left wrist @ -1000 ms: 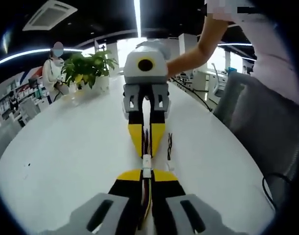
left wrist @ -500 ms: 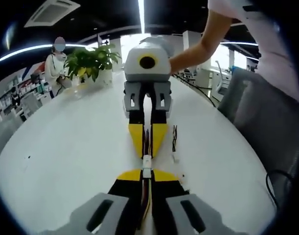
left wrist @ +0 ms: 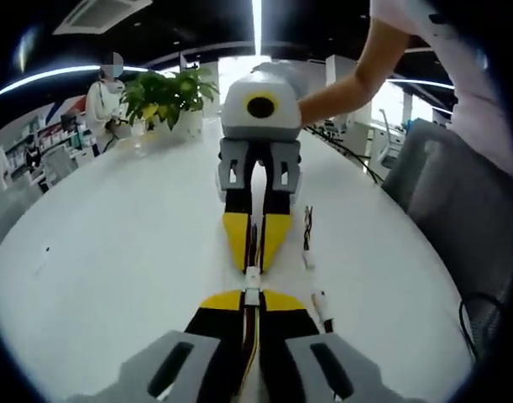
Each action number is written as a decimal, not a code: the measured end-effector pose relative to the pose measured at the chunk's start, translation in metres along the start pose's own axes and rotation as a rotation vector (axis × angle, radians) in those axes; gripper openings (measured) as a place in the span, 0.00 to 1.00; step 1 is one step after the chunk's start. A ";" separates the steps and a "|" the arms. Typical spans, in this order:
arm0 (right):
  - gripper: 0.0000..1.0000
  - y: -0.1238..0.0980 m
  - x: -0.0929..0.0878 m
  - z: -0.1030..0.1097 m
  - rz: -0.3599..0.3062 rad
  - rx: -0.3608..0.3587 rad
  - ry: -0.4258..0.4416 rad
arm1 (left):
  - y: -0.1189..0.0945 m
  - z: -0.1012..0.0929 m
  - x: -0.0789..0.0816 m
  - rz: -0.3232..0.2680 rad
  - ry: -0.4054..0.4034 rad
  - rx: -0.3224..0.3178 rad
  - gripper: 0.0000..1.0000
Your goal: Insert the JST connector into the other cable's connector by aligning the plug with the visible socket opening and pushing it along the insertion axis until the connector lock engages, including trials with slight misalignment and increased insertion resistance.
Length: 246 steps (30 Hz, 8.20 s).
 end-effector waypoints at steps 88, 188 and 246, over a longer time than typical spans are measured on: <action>0.07 -0.019 -0.012 0.049 -0.014 -0.085 0.066 | -0.020 -0.055 -0.020 -0.075 -0.139 0.179 0.08; 0.03 -0.016 0.007 0.026 0.019 0.036 -0.026 | -0.008 -0.034 0.011 -0.055 -0.073 0.041 0.00; 0.08 0.000 -0.006 0.024 0.016 -0.003 0.047 | 0.005 -0.026 -0.005 0.012 -0.098 0.069 0.04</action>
Point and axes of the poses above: the point that each gripper's makers call its tool centre point, and the gripper's own axes: y roughly forward along the fingers, z roughly to its left, x roughly out of its top, the point moved 1 cm from there along -y, roughly backward along the fingers, and after that the axes turned 4 degrees about -y, right-handed, at the moved point
